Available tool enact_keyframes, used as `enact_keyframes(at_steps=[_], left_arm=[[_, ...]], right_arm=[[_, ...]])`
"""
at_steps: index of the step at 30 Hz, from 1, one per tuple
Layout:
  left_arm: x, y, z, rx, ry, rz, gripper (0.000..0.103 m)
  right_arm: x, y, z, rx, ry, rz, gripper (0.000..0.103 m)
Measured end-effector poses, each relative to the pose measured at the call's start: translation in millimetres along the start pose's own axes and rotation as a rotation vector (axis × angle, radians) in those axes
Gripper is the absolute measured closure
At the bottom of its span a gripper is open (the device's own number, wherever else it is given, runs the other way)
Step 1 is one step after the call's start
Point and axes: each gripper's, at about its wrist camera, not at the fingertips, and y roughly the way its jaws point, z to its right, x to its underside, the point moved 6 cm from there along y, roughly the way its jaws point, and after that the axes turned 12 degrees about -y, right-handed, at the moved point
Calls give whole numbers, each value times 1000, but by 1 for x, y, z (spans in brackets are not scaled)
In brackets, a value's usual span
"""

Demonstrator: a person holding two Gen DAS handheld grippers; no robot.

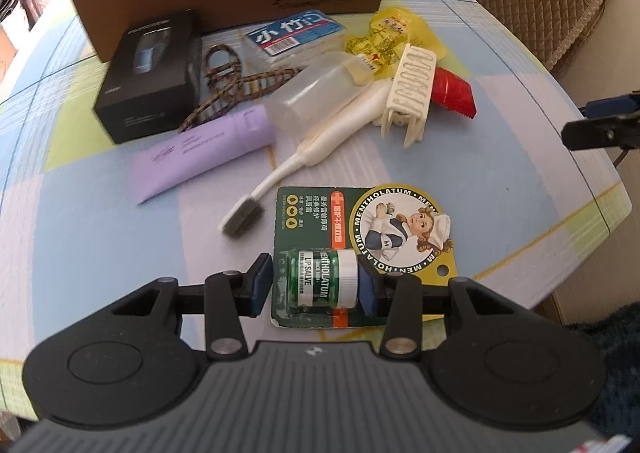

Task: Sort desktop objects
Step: 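Grasp the Mentholatum card with the left tool while the right tool grasps the white holder, then carry the card and white holder into the brown box with both tools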

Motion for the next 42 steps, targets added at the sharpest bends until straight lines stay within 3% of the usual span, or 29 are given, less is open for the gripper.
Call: enact_keyframes(at_steps=[5,9,15,21,32,34,36,42], left_arm=[[-1,-25,-10,-3,-30,40,65],[-9,-48,-23,-29,-72,92,64],[-24,-71,-55,-89,-142,154,65],[-27,-76,-89,-149,-214,159,64],[-24,-72,-134,-206,-307,126,64],[-25,-71,-138,-206,-306,121,64],[-27,-70,-140,-200,-303,117,65],[-37,-67,-145,-183,-290,118,64]], right_arm=[[-12,2,-15,-55,-47,48,2],[-29,-4,-33,-150,-99,158,2],[-53,4,-62,-193,-292,241,2],[-60,39,-73,-198,-421,185,2],[-66,92,-78,-187,-498,74,2],[-66,95,-78,-178,-512,74,4],[-66,94,-82,-186,-540,79,19],[-75,73,-86,-164,-492,144,20]])
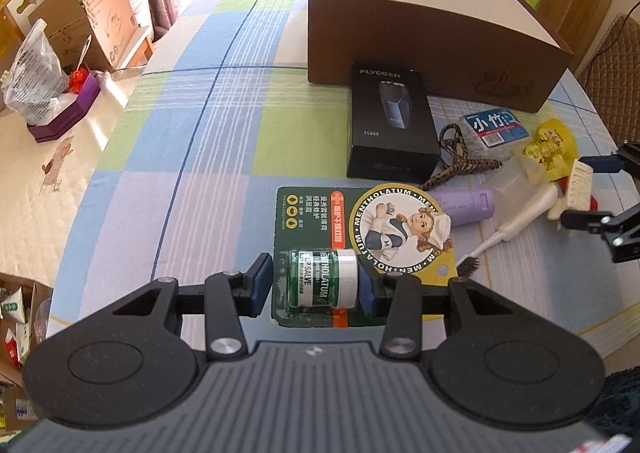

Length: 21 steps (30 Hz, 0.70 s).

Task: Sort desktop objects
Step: 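Carry the card and white holder into the brown box with both tools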

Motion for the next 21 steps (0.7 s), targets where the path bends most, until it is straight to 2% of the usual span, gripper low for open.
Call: enact_keyframes(at_steps=[9,21], left_arm=[[-33,-7,11,52,41,56,64],[-109,-8,45,135,122,171,64]], right_arm=[[-47,-38,19,78,107,154,20],[-77,-45,44,165,131,191,20]])
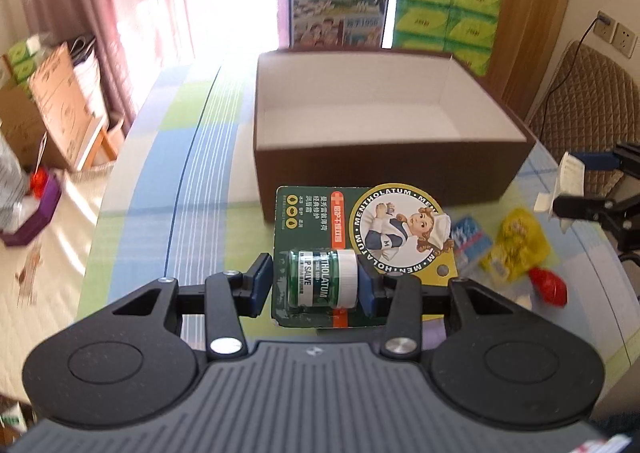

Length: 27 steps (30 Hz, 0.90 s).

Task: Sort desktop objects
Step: 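Carry the card and white holder into the brown box with both tools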

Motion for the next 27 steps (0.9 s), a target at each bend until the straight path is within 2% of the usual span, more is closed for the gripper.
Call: enact_keyframes(at_steps=[17,27], left_arm=[[-106,58,26,27,58,70,64],[-130,121,30,1,59,-7,64]], right_arm=[[-56,42,51,84,12,53,20],[-70,91,80,102,21,3,20]])
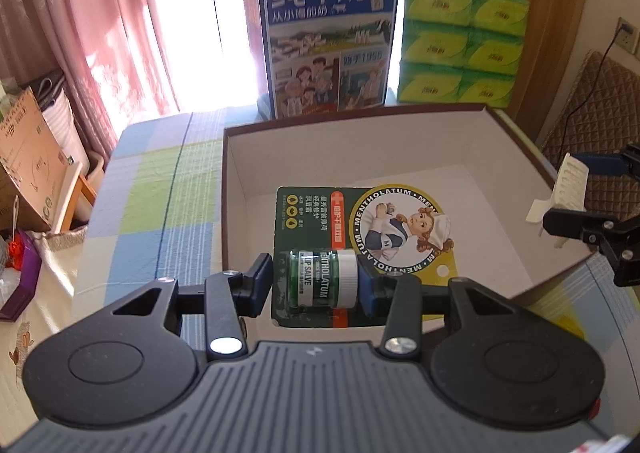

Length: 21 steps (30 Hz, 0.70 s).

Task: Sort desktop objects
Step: 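Carry the card and white holder into the brown box with both tools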

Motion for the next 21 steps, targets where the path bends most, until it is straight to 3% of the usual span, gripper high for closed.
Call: enact_keyframes(at_steps=[10,21], left_arm=[[-1,55,4,-42,26,-99,64],[1,98,7,-93,83,-177,64]], right_arm=[[13,55,18,-13,11,-112,20],[22,85,26,-19,-15,-208,20]])
